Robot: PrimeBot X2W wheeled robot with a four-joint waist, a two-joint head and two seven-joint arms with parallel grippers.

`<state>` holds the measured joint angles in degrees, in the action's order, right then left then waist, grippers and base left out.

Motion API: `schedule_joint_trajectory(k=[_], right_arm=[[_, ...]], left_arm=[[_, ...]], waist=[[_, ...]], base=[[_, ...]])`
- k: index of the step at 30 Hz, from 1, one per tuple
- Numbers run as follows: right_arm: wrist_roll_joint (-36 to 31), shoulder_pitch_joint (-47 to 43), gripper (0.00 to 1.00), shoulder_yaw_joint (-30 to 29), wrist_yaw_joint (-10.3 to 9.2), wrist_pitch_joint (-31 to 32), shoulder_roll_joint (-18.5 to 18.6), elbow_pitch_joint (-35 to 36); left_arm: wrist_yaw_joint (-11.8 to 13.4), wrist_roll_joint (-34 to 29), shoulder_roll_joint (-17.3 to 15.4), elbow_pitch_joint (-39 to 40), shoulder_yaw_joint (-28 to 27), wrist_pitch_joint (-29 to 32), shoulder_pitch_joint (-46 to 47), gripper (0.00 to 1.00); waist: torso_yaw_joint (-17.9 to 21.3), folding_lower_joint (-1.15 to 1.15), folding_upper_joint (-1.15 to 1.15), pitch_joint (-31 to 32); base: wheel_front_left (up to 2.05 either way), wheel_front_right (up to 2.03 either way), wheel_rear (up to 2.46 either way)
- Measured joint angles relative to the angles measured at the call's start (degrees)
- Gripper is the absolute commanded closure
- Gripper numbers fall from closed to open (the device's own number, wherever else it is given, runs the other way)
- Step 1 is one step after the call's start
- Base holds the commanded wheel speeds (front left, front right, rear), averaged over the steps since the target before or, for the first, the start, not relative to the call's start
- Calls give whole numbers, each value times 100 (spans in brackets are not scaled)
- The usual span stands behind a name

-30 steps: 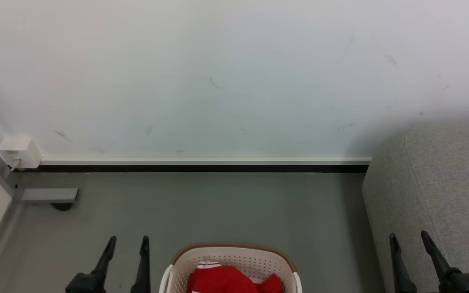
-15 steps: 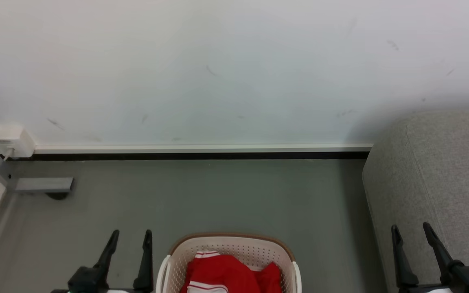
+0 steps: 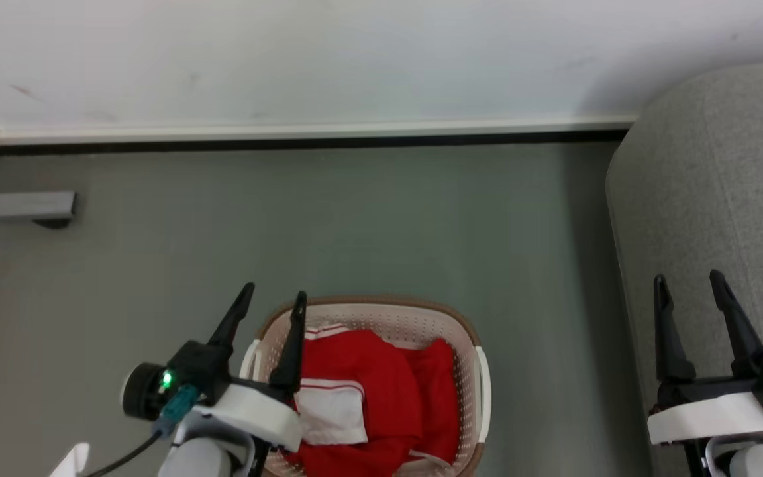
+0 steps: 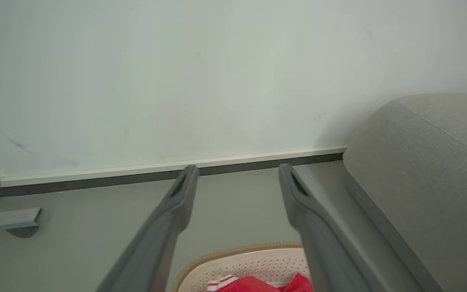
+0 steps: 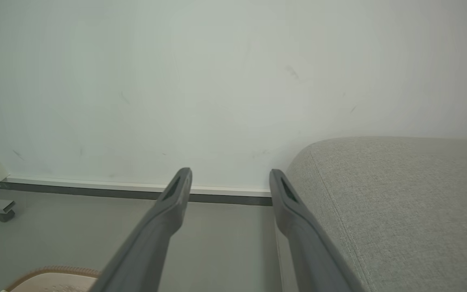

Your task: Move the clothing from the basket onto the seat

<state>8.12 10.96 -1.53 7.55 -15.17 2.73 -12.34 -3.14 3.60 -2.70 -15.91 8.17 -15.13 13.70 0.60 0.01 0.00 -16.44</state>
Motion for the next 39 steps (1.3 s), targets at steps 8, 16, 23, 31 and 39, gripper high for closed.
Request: schedule_joint_trajectory(k=[8, 16, 23, 31, 39], right_arm=[[-86, 554, 0, 74, 0, 0, 4, 105], [-80, 966, 0, 214, 0, 0, 3, 249], [34, 1211, 0, 194, 0, 0, 8, 460], [89, 1452, 0, 244, 0, 0, 7, 714], [94, 1557, 0, 321, 0, 0, 7, 845]], left_arm=[[-71, -44, 0, -1181, 670, 0, 1160, 0], [-38, -3, 2, -2702, 1216, 179, 2220, 0], [24, -31, 3, -3707, 1462, 522, 3006, 0], [246, -54, 2, -4600, 1516, 913, 3691, 0], [268, 456, 1, -4818, 1611, 947, 4005, 0]], waist=[[72, 1, 0, -972], [291, 1, 0, -1772], [511, 1, 0, -2424], [663, 1, 0, -3143], [738, 0, 0, -3631]], base=[[0, 0, 0], [0, 0, 0], [0, 0, 0], [0, 0, 0], [0, 0, 0]])
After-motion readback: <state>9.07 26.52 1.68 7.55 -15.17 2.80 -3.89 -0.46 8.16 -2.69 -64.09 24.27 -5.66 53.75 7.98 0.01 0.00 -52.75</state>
